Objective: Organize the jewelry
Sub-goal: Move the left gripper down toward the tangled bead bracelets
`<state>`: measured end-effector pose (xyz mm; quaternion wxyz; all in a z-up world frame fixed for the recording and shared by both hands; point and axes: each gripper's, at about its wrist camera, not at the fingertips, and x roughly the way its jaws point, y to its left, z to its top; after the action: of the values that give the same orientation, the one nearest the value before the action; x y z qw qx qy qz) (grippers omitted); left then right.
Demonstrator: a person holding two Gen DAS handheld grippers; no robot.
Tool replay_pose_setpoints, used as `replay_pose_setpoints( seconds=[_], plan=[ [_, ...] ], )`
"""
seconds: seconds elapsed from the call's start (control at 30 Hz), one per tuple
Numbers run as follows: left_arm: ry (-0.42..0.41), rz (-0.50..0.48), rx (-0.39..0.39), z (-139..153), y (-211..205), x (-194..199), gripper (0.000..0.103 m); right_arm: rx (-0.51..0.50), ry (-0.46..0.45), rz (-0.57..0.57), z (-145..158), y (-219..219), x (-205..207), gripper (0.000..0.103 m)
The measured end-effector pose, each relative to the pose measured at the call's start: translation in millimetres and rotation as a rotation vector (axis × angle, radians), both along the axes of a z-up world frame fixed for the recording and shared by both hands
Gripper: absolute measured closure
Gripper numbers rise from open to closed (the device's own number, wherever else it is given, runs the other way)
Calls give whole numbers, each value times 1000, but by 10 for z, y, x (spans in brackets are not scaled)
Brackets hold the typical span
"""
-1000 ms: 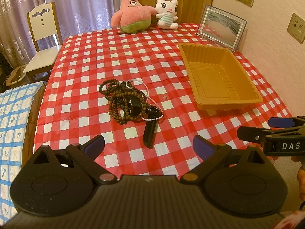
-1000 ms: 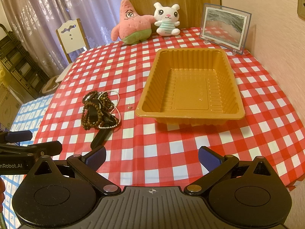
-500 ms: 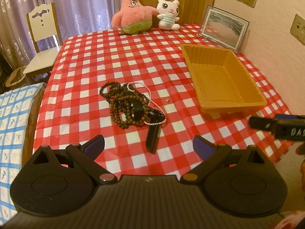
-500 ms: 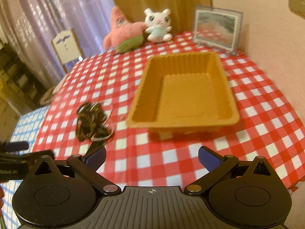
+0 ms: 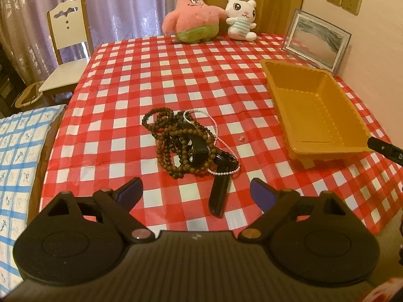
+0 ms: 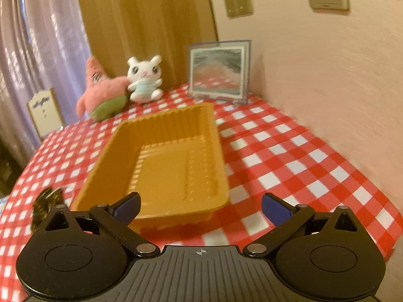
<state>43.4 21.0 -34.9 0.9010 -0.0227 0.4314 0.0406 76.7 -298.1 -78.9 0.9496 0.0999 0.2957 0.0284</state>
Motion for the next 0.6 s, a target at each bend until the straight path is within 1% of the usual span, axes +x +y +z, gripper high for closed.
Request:
replay_pose_setpoints(
  seconds=[0.03, 0.1, 0.17, 0.2, 0.27, 0.3, 0.37, 0.4, 0.47, 0.5, 0.57, 0.6],
  plan=[
    [2, 4, 2, -21, -11, 10, 13, 3, -4, 0, -41, -15, 40, 14],
    [1, 11, 7, -64, -39, 30, 14, 9, -8, -4, -140, -35, 123, 18],
    [5, 15, 10, -98, -67, 64, 15, 17, -16, -2, -222, -41, 219, 26],
    [7, 19, 9, -117, -89, 77, 15, 12, -18, -5, -254, -38, 254, 28],
    [9, 27, 4, -143, -121, 108, 16, 9, -23, -4, -322, -38, 330, 38],
    [11, 32, 3, -152, -136, 127, 17, 4, -24, -6, -353, -31, 367, 41],
    [15, 41, 3, -173, -168, 153, 18, 9, -19, -4, -416, -43, 440, 50],
    [18, 47, 7, -185, -190, 165, 18, 14, -20, -2, -438, -46, 467, 52],
    [23, 57, 13, -205, -235, 183, 19, 16, -19, 4, -477, -52, 523, 62],
    [26, 61, 16, -213, -254, 190, 19, 18, -20, 8, -491, -55, 546, 65],
    [31, 70, 21, -228, -300, 200, 20, 25, -21, 21, -513, -71, 589, 76],
    [32, 74, 25, -235, -322, 200, 20, 26, -18, 25, -521, -81, 611, 80]
  ],
)
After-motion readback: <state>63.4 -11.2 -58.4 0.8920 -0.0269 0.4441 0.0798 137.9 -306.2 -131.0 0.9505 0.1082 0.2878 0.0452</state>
